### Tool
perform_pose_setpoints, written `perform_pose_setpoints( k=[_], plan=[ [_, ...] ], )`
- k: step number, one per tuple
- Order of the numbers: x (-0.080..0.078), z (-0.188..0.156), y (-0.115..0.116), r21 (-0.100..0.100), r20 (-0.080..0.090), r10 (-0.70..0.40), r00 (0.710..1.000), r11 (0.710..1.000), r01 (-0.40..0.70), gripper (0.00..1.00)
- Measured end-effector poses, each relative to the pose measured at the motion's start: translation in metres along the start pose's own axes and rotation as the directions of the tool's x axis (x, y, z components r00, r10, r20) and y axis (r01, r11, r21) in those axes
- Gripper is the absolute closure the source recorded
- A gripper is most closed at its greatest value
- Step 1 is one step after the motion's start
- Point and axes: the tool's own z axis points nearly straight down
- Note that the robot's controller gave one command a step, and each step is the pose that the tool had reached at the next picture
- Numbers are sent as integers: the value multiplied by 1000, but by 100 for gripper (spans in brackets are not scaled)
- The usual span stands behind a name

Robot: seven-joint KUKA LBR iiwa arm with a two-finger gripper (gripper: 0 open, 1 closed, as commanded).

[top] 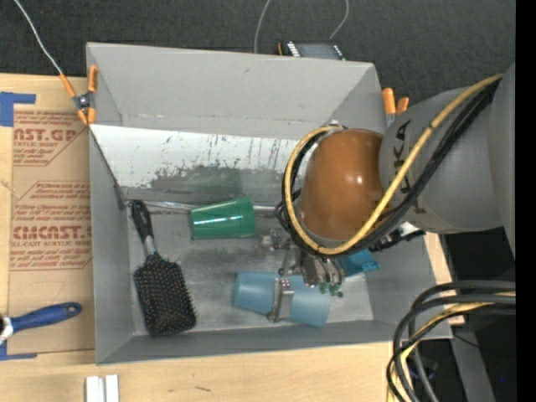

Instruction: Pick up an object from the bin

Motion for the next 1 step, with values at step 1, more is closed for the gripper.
perform_pose_setpoints(
  k=[1],
  plan=[
    [-3,-9,5,0,1,-29,1000,1000,29,0]
  ],
)
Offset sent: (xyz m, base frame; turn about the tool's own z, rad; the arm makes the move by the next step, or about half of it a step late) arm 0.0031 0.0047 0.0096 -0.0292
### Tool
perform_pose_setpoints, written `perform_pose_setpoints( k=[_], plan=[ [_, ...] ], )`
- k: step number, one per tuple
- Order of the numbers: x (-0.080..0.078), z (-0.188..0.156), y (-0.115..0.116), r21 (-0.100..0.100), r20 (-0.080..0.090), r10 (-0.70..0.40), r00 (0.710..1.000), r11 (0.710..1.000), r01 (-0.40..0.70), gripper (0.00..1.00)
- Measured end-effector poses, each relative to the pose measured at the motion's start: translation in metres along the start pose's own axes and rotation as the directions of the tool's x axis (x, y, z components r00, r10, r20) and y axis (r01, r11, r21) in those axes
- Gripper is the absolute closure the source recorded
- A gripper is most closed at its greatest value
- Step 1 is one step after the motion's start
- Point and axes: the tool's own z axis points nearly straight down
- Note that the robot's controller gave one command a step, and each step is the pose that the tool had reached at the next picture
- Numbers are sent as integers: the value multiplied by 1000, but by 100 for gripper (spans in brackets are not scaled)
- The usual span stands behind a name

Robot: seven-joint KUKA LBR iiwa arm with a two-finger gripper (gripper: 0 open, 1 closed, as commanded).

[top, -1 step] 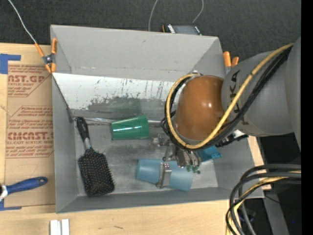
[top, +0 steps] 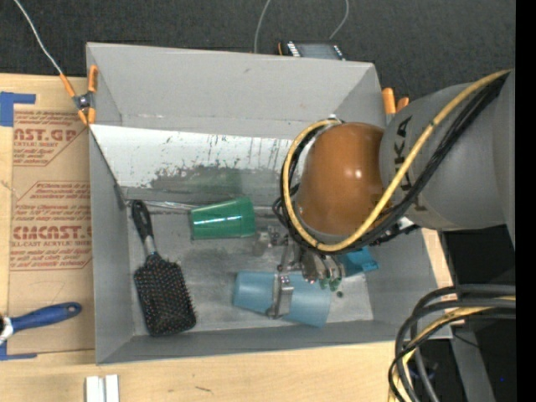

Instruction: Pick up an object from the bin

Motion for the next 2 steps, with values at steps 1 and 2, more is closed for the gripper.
perform_pose_setpoints(
  k=[1,2],
  plan=[
    [-8,23,-23,0,-2,73,997,997,-73,0],
    [1,70,-50,0,-7,91,996,996,-91,0]
  ],
)
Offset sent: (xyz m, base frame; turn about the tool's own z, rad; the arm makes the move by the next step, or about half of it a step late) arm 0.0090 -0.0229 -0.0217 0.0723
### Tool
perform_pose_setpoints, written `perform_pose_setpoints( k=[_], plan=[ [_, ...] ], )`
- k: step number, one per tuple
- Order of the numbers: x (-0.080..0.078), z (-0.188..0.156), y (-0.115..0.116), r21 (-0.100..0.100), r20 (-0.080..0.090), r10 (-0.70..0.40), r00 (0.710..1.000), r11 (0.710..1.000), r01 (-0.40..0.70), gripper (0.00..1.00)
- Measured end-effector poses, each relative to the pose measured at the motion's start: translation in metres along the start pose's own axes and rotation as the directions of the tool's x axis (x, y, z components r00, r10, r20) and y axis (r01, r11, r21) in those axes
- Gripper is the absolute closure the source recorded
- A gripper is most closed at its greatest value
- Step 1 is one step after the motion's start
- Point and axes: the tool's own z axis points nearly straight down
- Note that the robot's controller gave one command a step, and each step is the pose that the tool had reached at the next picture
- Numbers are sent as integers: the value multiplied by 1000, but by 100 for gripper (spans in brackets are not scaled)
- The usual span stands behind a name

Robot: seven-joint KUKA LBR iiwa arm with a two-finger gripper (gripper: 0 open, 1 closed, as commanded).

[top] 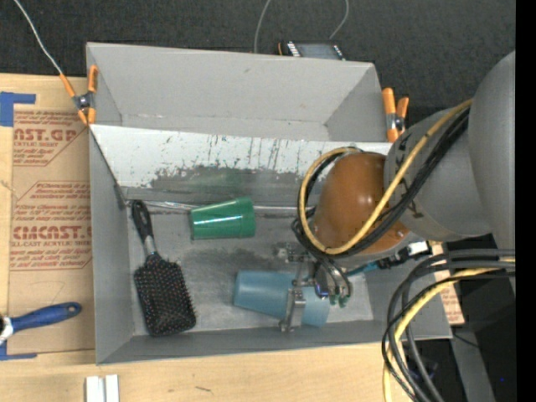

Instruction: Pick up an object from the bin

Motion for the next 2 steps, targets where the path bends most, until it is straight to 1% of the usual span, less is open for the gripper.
perform_pose_setpoints(
  k=[1,2],
  plan=[
    [6,17,-7,-1,10,-16,1000,1000,16,0],
    [-49,10,25,0,16,-156,988,988,156,0]
  ],
)
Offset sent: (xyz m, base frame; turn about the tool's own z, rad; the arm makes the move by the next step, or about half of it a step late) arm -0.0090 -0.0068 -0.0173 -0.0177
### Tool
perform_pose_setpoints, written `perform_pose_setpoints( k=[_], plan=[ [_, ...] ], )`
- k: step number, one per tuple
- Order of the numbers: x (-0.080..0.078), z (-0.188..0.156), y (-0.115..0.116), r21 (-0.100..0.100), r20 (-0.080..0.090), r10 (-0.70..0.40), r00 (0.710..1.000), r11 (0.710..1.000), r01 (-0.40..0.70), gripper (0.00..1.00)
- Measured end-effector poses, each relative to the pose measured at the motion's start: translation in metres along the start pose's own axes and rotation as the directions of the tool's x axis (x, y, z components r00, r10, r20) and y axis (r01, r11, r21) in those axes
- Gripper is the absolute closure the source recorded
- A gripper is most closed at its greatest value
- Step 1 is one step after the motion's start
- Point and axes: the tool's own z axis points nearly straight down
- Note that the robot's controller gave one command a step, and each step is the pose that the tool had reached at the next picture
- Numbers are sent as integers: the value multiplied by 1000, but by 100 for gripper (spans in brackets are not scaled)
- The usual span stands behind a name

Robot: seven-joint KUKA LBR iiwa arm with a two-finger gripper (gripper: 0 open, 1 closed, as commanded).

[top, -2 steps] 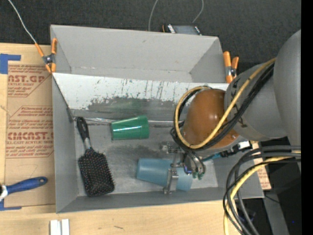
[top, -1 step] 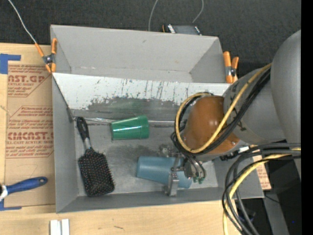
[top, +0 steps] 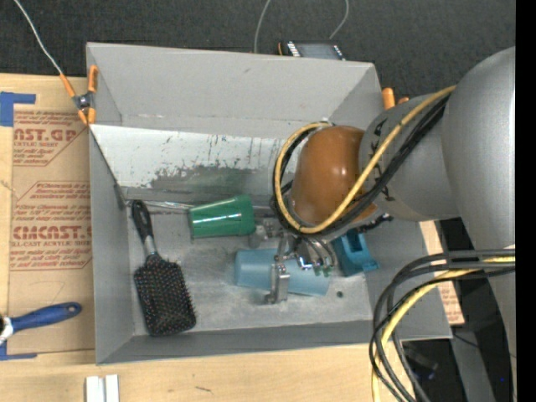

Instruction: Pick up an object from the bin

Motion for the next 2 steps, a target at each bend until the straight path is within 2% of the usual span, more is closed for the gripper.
perform_pose_setpoints(
  k=[1,2],
  plan=[
    [8,7,-13,-1,2,11,1000,1000,-11,0],
    [8,6,-12,-1,2,11,1000,1000,-11,100]
  ],
)
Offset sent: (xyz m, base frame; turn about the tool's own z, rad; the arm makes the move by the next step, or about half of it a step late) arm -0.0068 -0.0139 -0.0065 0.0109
